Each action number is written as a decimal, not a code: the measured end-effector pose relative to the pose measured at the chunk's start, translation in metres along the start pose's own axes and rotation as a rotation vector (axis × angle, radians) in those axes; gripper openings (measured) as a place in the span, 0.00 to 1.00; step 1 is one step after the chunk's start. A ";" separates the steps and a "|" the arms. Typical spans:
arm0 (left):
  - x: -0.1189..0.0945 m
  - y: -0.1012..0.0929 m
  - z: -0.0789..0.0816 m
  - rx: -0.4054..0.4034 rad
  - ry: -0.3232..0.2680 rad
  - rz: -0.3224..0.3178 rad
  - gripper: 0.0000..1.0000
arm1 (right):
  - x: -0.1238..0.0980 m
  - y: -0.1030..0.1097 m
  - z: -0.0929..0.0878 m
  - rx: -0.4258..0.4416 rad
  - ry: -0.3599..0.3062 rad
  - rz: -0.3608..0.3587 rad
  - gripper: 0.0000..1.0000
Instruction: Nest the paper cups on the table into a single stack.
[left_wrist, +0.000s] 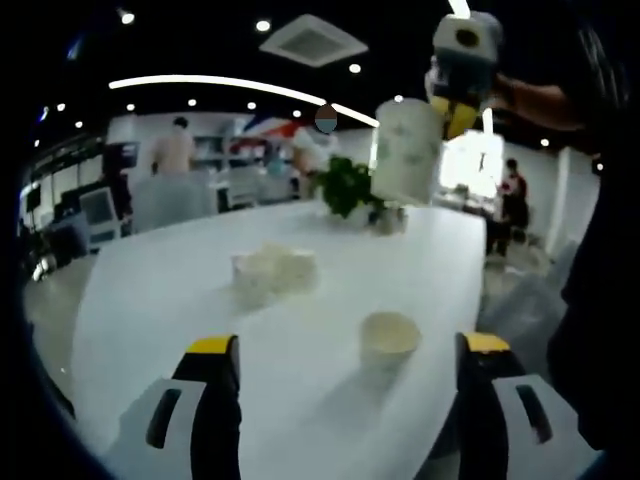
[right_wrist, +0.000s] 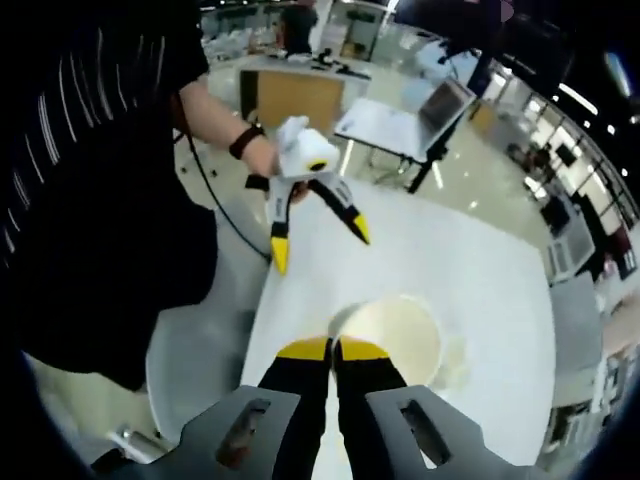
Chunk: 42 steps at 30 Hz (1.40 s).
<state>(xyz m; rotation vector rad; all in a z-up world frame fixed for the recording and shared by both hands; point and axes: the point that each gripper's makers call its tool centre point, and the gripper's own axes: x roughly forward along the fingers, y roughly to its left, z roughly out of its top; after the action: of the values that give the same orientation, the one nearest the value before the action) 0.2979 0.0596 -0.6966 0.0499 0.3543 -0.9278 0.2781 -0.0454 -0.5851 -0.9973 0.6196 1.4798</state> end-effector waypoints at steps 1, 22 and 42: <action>0.000 0.001 0.000 -0.006 -0.001 0.002 0.88 | 0.005 0.002 -0.001 -0.001 0.004 0.006 0.00; -0.001 0.006 -0.003 -0.010 0.004 0.004 0.87 | 0.077 0.027 -0.027 0.049 0.063 0.086 0.00; -0.003 0.002 0.001 -0.002 0.011 0.009 0.86 | 0.086 0.024 -0.033 0.066 0.068 0.078 0.00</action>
<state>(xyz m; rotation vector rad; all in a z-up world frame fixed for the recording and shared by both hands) 0.2982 0.0626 -0.6951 0.0548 0.3649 -0.9185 0.2666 -0.0329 -0.6794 -0.9843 0.7590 1.4887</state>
